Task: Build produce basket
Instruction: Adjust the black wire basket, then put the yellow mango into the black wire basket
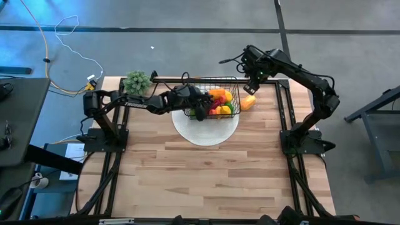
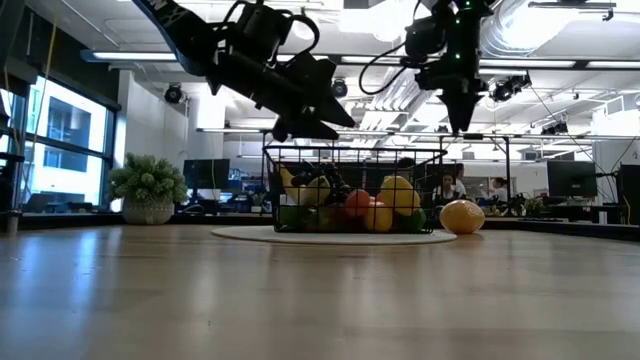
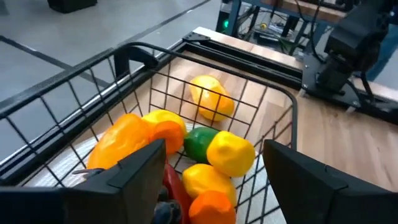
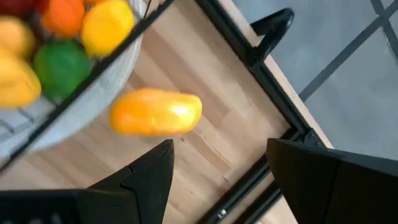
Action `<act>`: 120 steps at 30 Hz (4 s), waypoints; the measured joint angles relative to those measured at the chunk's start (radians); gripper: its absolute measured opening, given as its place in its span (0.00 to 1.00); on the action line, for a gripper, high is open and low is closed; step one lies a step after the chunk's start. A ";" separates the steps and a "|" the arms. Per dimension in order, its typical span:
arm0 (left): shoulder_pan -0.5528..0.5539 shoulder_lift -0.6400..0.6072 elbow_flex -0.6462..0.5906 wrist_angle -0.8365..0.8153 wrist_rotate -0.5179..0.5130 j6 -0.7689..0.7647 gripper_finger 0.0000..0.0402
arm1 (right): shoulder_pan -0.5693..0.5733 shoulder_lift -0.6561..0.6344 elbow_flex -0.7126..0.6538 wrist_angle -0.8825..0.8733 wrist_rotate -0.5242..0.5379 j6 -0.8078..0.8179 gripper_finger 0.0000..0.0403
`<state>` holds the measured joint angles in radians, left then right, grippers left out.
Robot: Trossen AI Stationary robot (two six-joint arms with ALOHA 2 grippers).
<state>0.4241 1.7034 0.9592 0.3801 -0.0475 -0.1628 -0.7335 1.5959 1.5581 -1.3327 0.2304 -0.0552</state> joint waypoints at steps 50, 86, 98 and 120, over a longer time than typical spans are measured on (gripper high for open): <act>0.056 -0.586 0.001 -0.370 -0.462 0.409 0.63 | -0.105 -0.002 -0.004 -0.055 -0.317 -0.563 0.59; 0.034 -0.586 0.001 -0.427 -0.596 0.513 0.63 | 0.003 0.216 -0.004 0.072 -0.213 0.128 0.59; 0.034 -0.586 0.001 -0.403 -0.631 0.612 0.63 | 0.080 0.218 -0.004 0.139 -0.215 0.164 0.59; 0.035 -0.586 0.001 -0.405 -0.682 0.596 0.63 | 0.070 0.194 0.053 -0.005 -0.229 0.186 0.59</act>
<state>0.4587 1.1175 0.9600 -0.0250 -0.7296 0.4329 -0.6640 1.7896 1.6110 -1.3375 0.0018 0.1306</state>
